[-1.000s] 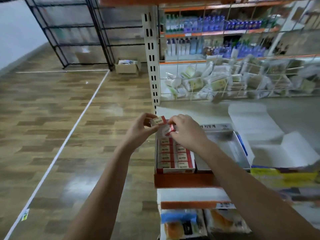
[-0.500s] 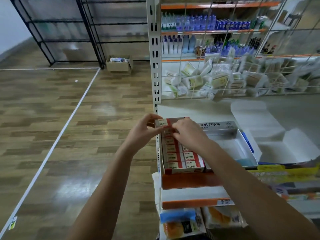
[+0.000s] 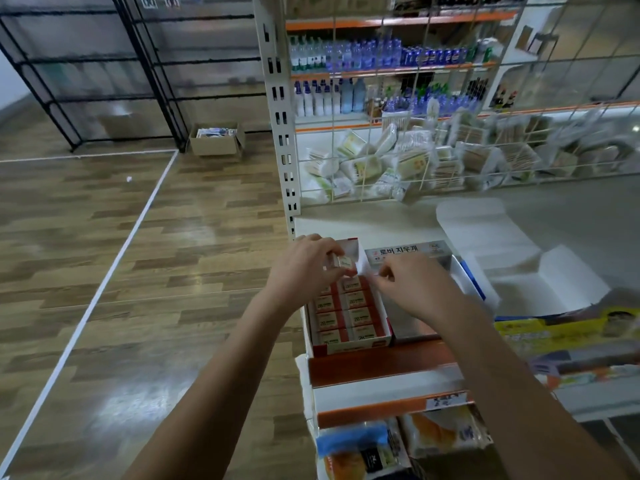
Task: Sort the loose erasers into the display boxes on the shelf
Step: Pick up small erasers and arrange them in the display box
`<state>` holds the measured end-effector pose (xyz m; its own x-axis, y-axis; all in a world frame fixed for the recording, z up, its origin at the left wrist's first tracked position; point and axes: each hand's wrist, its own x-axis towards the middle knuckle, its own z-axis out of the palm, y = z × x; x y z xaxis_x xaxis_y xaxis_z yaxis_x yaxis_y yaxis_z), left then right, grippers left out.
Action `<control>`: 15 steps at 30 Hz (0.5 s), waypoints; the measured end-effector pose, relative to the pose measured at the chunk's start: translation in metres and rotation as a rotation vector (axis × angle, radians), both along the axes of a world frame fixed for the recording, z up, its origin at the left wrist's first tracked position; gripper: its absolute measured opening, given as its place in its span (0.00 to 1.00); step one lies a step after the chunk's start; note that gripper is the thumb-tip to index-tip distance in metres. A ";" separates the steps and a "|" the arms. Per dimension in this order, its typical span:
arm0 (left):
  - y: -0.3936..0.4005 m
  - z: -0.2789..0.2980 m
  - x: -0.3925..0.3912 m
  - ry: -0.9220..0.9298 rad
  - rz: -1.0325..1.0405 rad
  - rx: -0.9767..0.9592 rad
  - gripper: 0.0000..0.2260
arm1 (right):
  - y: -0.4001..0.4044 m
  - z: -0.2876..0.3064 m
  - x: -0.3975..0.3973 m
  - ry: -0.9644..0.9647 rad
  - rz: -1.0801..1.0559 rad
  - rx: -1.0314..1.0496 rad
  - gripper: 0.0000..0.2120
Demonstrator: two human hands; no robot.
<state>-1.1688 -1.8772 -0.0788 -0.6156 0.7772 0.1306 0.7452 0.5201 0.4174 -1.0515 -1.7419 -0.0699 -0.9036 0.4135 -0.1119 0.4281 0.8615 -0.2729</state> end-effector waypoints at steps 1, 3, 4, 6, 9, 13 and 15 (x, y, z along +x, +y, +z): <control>0.003 -0.002 0.001 0.024 0.008 0.006 0.14 | -0.002 0.000 0.001 -0.019 0.010 -0.027 0.17; 0.009 -0.005 0.003 0.057 0.018 -0.001 0.13 | -0.006 0.000 0.002 -0.025 0.021 -0.055 0.15; 0.012 -0.007 0.004 0.074 0.024 -0.016 0.12 | -0.007 0.000 0.002 -0.018 0.019 -0.065 0.14; 0.017 -0.010 0.006 0.102 0.042 -0.054 0.11 | -0.007 0.000 0.002 -0.006 0.017 -0.073 0.12; 0.017 -0.013 0.004 0.093 0.049 -0.088 0.10 | -0.007 -0.003 0.001 0.000 0.011 -0.080 0.14; 0.016 -0.012 0.001 0.046 -0.003 -0.127 0.12 | -0.008 -0.007 0.001 0.019 -0.009 -0.069 0.16; 0.018 -0.011 -0.001 0.052 -0.016 -0.135 0.11 | -0.008 -0.007 0.002 0.026 -0.021 -0.084 0.13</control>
<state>-1.1695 -1.8592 -0.0900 -0.5983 0.7993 0.0560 0.7725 0.5568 0.3053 -1.0499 -1.7497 -0.0767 -0.8977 0.4227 -0.1241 0.4379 0.8259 -0.3551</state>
